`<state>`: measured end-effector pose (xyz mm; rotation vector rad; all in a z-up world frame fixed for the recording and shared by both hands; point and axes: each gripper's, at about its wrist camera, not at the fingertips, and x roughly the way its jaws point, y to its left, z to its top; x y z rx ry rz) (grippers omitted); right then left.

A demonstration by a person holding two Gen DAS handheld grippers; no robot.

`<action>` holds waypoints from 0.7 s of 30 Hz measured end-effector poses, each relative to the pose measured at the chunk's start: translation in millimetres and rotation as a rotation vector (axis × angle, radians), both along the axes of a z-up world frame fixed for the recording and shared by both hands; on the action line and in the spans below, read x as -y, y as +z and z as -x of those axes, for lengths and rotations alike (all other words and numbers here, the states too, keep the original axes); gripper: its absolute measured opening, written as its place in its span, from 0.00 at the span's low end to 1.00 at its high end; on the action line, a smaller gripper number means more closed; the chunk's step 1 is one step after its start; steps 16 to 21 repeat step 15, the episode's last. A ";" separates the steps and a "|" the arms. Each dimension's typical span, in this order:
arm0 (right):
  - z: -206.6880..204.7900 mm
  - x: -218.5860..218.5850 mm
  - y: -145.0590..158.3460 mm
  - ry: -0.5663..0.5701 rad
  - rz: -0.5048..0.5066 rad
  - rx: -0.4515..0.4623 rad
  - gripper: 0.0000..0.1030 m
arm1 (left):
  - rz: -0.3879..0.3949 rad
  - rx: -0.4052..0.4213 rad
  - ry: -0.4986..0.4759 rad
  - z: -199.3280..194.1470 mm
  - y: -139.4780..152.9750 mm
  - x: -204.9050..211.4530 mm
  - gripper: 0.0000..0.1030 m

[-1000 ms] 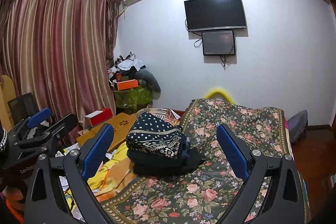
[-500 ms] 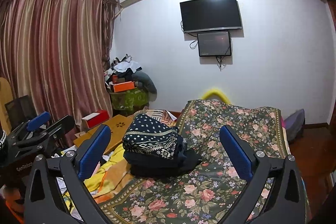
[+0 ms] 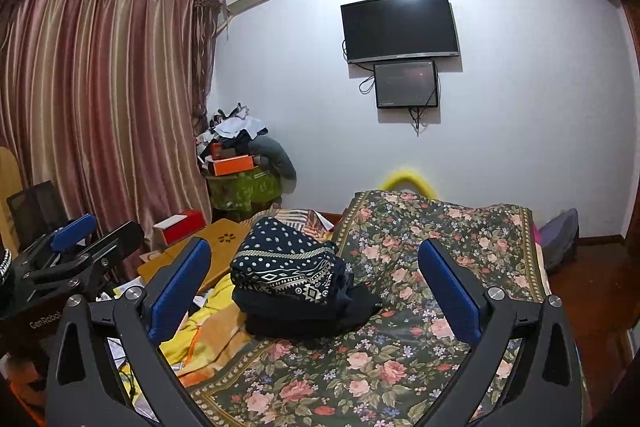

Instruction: Fold large clothes

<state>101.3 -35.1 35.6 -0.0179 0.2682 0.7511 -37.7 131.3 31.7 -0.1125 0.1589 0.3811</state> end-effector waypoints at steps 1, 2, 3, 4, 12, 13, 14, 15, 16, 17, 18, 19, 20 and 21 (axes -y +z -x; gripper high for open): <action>0.0 0.2 -0.1 0.000 0.001 0.001 1.00 | 0.000 0.000 0.003 -0.4 -0.3 0.5 0.99; 0.3 0.2 0.2 -0.001 0.002 0.002 1.00 | 0.000 0.000 0.003 -0.5 -0.4 0.4 0.99; 0.5 -0.4 -0.1 -0.001 0.002 0.002 1.00 | 0.001 0.000 0.002 -0.9 -0.6 0.5 0.99; 0.4 -0.5 0.1 -0.001 0.002 0.002 1.00 | 0.001 0.000 0.000 -1.0 -0.7 0.5 0.99; -0.9 -1.3 -0.5 0.001 0.012 -0.007 1.00 | 0.000 -0.004 0.001 -2.7 -1.8 1.0 0.99; -1.5 -1.5 -0.4 0.002 0.014 -0.009 1.00 | 0.003 -0.003 0.002 -2.8 -1.8 0.3 0.99; -2.1 -1.7 -0.5 0.003 0.014 -0.010 1.00 | 0.007 -0.002 0.004 -2.6 -2.1 -1.0 0.99; -2.4 -1.9 -1.1 0.003 0.015 -0.011 1.00 | 0.008 -0.004 0.008 -2.4 -2.5 -2.6 0.99; -2.4 -1.9 -1.1 0.003 0.015 -0.011 1.00 | 0.008 -0.004 0.008 -2.4 -2.5 -2.6 0.99; -2.4 -1.9 -1.1 0.003 0.015 -0.011 1.00 | 0.008 -0.004 0.008 -2.4 -2.5 -2.6 0.99; -2.4 -1.9 -1.1 0.003 0.015 -0.011 1.00 | 0.008 -0.004 0.008 -2.4 -2.5 -2.6 0.99; -2.4 -1.9 -1.1 0.003 0.015 -0.011 1.00 | 0.008 -0.004 0.008 -2.4 -2.5 -2.6 0.99; -2.4 -1.9 -1.1 0.003 0.015 -0.011 1.00 | 0.008 -0.004 0.008 -2.4 -2.5 -2.6 0.99; -2.4 -1.9 -1.1 0.003 0.015 -0.011 1.00 | 0.008 -0.004 0.008 -2.4 -2.5 -2.6 0.99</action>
